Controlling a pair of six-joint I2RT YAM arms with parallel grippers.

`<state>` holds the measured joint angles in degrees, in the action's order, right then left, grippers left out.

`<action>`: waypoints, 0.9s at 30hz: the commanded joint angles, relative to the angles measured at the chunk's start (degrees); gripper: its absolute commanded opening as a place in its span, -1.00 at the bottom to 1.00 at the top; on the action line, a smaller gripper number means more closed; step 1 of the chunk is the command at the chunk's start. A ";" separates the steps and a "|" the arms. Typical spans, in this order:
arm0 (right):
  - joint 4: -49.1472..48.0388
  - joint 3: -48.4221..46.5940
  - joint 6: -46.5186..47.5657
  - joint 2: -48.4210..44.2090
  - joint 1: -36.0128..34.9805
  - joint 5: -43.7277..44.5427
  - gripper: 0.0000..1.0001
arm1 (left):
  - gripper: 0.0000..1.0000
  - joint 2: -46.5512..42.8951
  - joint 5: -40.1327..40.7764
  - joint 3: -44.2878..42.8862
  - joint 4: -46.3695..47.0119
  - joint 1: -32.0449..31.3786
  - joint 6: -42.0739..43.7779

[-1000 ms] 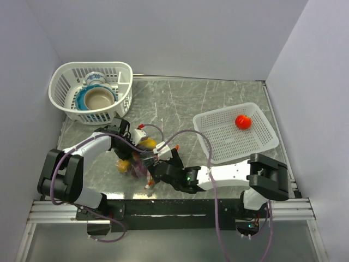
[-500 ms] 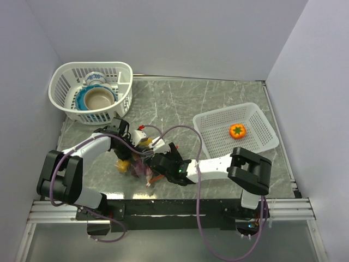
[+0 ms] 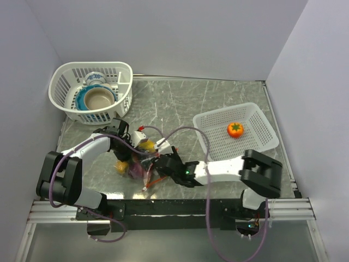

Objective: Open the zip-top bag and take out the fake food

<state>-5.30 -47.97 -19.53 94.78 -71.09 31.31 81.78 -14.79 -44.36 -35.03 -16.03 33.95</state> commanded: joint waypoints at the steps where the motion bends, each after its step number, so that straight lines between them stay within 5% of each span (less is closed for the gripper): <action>1: 0.63 4.01 -3.23 -14.43 -0.72 0.33 0.02 | -0.98 -0.57 -0.69 0.24 -0.75 -0.32 0.85; 8: 7.40 10.16 -4.82 -34.03 0.33 6.21 0.04 | -0.98 0.22 0.11 0.15 -0.31 -0.32 0.67; 18: 19.79 14.22 -13.51 -43.46 22.21 14.13 0.06 | -0.98 -0.30 -0.95 -0.20 -1.27 -0.32 -0.03; 21: 21.90 12.64 -15.00 -40.13 25.64 12.64 0.62 | -0.98 -0.30 -1.03 -0.29 -1.45 -0.32 -0.12; 22: 22.35 12.11 -15.27 -39.16 26.17 12.46 1.00 | -0.98 -0.13 -1.12 -0.46 -1.54 -0.32 -0.03; 27: 23.32 9.30 -15.28 -37.21 26.18 13.86 1.00 | -0.98 -0.39 -1.56 -0.55 -1.54 -0.40 -0.29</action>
<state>16.78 -34.87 -33.32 57.82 -45.08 42.65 81.87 -14.79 -44.36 -35.03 -16.10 33.80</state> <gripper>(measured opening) 0.998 0.018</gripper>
